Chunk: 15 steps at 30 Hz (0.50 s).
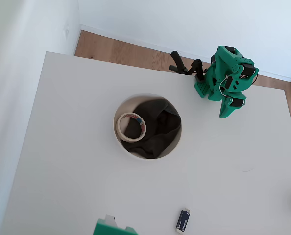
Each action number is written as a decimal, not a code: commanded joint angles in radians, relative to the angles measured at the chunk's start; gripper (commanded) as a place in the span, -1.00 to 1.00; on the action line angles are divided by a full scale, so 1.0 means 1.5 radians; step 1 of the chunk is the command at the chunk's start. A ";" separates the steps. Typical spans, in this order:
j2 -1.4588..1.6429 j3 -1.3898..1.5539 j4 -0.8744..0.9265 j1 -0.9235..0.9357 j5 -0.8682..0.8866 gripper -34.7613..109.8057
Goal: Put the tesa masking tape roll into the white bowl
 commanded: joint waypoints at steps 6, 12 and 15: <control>0.005 0.003 0.003 0.038 0.004 -0.64; 0.005 0.003 0.003 0.036 -0.004 -0.64; 0.005 0.003 0.003 0.033 -0.007 -0.64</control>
